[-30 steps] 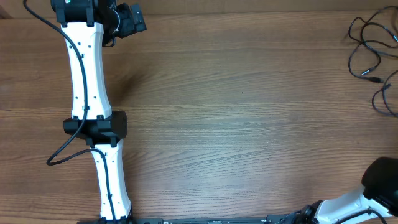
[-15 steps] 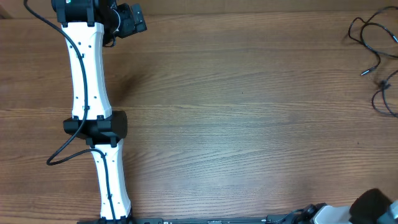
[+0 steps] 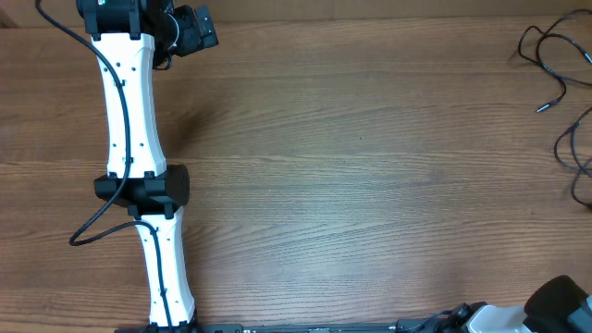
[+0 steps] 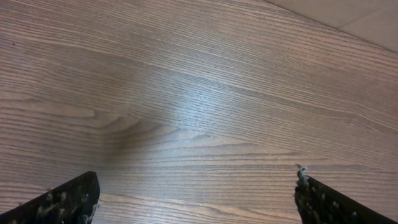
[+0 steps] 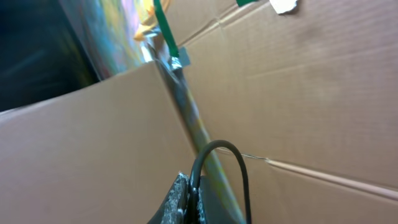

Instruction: Untangle cables

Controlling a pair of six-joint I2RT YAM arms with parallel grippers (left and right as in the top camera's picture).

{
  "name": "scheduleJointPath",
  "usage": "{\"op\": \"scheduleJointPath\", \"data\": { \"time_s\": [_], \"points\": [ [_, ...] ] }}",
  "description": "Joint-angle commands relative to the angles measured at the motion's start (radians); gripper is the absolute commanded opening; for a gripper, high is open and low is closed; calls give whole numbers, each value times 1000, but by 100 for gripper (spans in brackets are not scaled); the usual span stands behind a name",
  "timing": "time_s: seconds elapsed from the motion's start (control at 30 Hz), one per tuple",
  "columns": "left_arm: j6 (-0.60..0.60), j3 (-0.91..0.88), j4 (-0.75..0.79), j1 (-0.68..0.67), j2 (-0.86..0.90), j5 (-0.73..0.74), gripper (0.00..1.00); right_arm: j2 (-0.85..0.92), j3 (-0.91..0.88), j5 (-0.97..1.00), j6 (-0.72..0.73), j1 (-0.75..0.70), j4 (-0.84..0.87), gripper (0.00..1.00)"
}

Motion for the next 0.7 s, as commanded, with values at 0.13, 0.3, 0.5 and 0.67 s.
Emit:
{"op": "scheduleJointPath", "data": {
  "time_s": [0.13, 0.3, 0.5, 0.67],
  "points": [
    [-6, 21, -3, -6, -35, -11, 100, 0, 9, 230, -90, -35, -270, 4],
    [-6, 21, -3, -6, -35, -11, 100, 39, 6, 250, 24, -134, -471, 4],
    [-6, 21, -3, -6, -35, -10, 100, 68, -83, 34, 175, -282, -581, 4],
    [-6, 21, -3, -6, -35, -11, 100, 102, -216, 2, 174, -323, -574, 4]
  ]
}}
